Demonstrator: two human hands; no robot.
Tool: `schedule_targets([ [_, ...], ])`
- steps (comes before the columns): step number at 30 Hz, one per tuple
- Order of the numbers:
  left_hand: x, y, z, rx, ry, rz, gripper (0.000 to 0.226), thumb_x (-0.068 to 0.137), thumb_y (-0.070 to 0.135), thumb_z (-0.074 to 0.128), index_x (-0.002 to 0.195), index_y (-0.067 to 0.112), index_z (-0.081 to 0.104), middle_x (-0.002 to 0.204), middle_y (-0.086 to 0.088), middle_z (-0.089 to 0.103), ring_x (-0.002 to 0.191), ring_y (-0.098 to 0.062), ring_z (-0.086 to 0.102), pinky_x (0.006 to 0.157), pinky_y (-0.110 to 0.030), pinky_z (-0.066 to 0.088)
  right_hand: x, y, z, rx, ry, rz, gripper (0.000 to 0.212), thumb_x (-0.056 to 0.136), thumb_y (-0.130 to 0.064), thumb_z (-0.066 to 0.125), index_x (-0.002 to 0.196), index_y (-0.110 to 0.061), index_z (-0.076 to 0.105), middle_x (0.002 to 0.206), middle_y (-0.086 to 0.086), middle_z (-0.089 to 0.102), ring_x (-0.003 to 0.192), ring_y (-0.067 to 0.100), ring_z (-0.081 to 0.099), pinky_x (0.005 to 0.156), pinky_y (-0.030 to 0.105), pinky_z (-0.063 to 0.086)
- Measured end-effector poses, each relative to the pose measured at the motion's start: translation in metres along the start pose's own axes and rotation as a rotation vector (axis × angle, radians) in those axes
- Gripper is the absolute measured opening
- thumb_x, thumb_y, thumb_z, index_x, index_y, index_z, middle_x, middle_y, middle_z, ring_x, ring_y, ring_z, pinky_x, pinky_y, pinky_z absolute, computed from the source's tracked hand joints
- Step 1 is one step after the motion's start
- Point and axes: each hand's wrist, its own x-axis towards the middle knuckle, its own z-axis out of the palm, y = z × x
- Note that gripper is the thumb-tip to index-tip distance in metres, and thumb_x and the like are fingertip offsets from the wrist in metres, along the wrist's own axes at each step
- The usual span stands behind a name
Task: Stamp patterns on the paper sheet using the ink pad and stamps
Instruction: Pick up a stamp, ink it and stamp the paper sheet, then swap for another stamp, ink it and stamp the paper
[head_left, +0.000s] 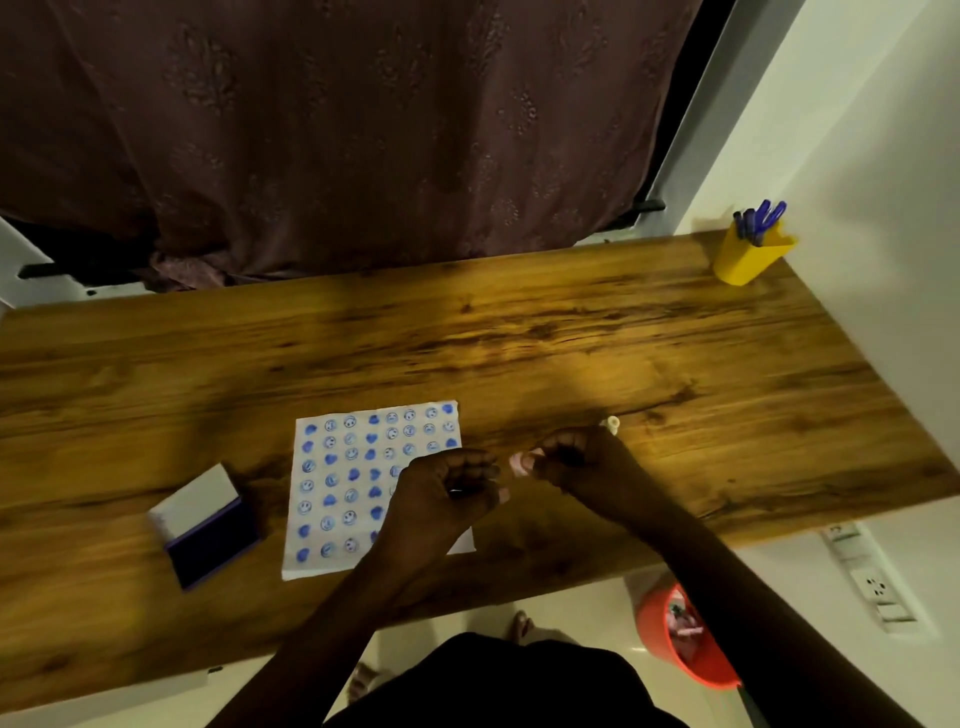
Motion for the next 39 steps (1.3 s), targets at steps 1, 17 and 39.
schedule_targets([
  [1,0.002,-0.001,0.001,0.009,0.012,-0.015,0.039,0.075,0.013,0.091,0.104,0.035,0.079,0.098,0.01,0.084,0.095,-0.008,0.079,0.088,-0.029,0.063,0.007,0.004,-0.008,-0.17,0.051,-0.026,0.026,0.083,-0.049,0.077,0.079,-0.024,0.076,0.067,-0.011,0.07,0.063,-0.004,0.063,0.059,0.009,0.042],
  [17,0.015,-0.006,0.015,0.108,0.034,-0.014,0.029,0.084,0.014,0.085,0.099,0.038,0.077,0.098,0.022,0.081,0.095,0.002,0.076,0.079,-0.012,0.058,0.04,0.041,-0.033,-0.998,-0.011,-0.102,0.025,0.092,-0.046,0.05,0.098,-0.028,0.066,0.102,-0.003,0.07,0.108,0.022,0.062,0.083,0.035,0.053],
  [39,0.025,0.003,0.028,0.112,0.0,0.004,0.03,0.083,0.009,0.085,0.096,0.035,0.078,0.096,0.02,0.082,0.091,0.002,0.077,0.076,-0.009,0.056,0.015,0.066,-0.069,-0.805,0.18,-0.051,0.035,0.093,-0.034,0.068,0.123,-0.016,0.071,0.113,0.005,0.076,0.103,0.024,0.072,0.082,0.033,0.056],
])
